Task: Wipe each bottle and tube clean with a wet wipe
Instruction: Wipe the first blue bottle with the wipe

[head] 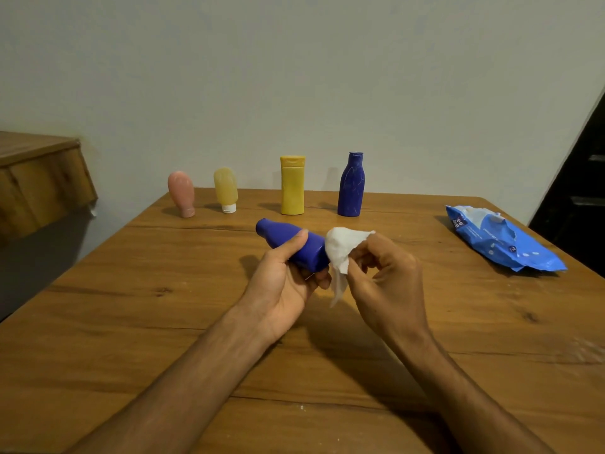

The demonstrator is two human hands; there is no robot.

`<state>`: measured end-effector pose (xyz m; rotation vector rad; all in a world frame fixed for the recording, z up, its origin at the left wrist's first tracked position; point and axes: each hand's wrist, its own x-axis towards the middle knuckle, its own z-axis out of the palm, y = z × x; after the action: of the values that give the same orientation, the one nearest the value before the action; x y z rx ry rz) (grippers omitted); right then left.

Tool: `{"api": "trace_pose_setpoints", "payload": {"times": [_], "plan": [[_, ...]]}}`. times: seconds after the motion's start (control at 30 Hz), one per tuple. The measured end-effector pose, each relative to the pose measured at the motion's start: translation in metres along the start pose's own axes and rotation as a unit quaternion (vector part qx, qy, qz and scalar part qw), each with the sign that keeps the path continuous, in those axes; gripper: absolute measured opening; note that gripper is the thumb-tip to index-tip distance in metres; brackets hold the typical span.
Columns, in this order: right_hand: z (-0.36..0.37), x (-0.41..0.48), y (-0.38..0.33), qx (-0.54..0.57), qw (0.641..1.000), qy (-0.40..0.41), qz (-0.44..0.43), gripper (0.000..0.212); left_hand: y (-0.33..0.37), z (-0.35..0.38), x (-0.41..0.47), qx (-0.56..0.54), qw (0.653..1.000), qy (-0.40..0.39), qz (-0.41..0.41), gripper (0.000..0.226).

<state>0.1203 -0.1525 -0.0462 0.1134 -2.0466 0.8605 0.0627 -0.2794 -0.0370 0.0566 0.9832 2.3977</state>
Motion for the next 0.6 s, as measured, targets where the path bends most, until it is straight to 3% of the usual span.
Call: {"api": "trace_pose_setpoints", "payload": {"times": [0.1, 0.2, 0.27, 0.33, 0.5, 0.6], "plan": [[-0.007, 0.006, 0.008, 0.009, 0.997, 0.043, 0.06, 0.014, -0.001, 0.001, -0.001, 0.03, 0.999, -0.017, 0.004, 0.049], [-0.015, 0.012, 0.008, 0.057, 0.991, 0.086, 0.084, 0.016, 0.0, 0.002, -0.003, 0.096, 0.995, -0.034, 0.01, 0.029], [-0.016, 0.014, 0.006, 0.088, 0.988, 0.079, 0.098, 0.027, 0.005, 0.001, -0.002, 0.11, 0.993, -0.03, 0.03, 0.025], [-0.014, 0.014, 0.005, 0.111, 0.988, 0.052, 0.099, 0.026, 0.01, -0.001, -0.001, 0.111, 0.992, -0.03, 0.048, 0.031], [-0.008, 0.005, 0.004, 0.052, 0.998, -0.041, -0.022, 0.01, 0.009, -0.005, 0.003, 0.103, 0.993, -0.005, 0.059, 0.054], [-0.003, -0.001, -0.002, 0.002, 0.99, -0.101, -0.098, 0.013, 0.007, -0.006, 0.002, 0.125, 0.991, -0.007, 0.055, 0.067]]}}
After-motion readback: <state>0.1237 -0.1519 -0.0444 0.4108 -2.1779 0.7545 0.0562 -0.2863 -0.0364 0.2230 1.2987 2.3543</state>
